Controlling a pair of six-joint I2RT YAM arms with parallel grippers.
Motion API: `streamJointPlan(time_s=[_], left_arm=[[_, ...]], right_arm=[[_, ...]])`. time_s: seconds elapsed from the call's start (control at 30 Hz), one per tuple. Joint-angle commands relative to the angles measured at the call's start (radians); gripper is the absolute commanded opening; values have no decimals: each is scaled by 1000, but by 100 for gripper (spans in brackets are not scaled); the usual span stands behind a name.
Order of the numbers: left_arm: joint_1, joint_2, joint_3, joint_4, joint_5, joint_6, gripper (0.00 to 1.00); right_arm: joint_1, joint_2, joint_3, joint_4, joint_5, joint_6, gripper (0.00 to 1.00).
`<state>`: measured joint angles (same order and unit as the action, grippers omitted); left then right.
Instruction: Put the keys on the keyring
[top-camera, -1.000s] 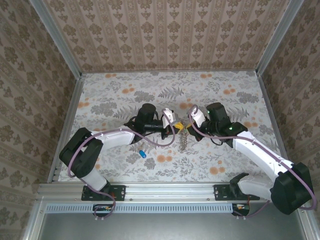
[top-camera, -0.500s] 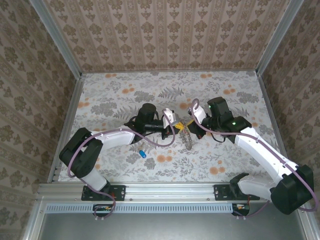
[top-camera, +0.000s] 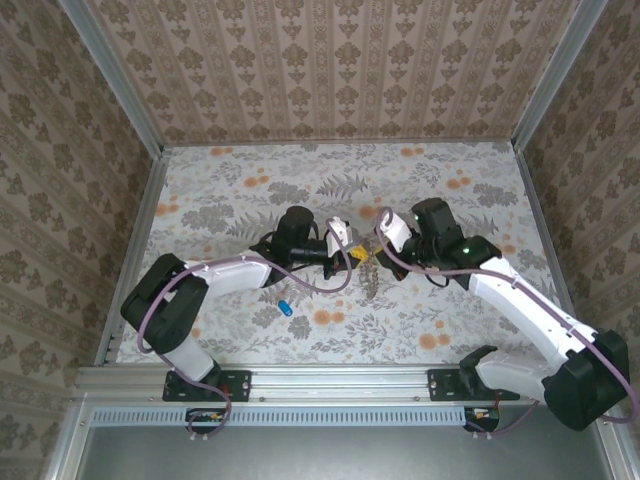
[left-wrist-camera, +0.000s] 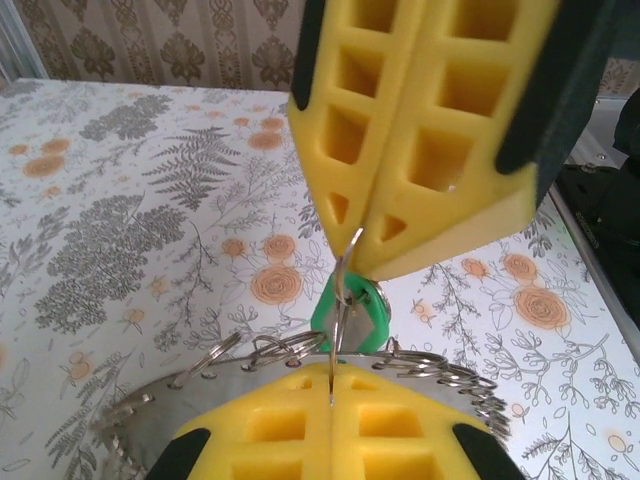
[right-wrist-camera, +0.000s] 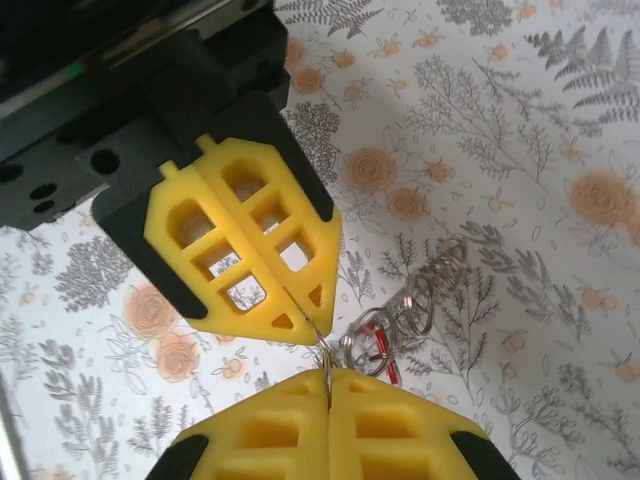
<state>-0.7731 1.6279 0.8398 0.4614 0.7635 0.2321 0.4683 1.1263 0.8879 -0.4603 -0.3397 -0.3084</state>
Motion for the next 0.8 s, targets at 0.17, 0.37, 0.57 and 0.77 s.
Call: streamJointPlan(time_s=[0.17,0.37,0.57,0.77], left_arm=[[5,21,34,-3,26,9,0],[5,29,37,16,31,-5,0],[5,47,38,55,41,-29,0],[6,47,26,74,27,-36,0]], right_arm=[[12,-20,-78,90,24,-129,1],[12,-23,-141,133,25,-130,5],[0,11,-172,220,-30,-40,8],[-7,27,-171,226,-7,3,16]])
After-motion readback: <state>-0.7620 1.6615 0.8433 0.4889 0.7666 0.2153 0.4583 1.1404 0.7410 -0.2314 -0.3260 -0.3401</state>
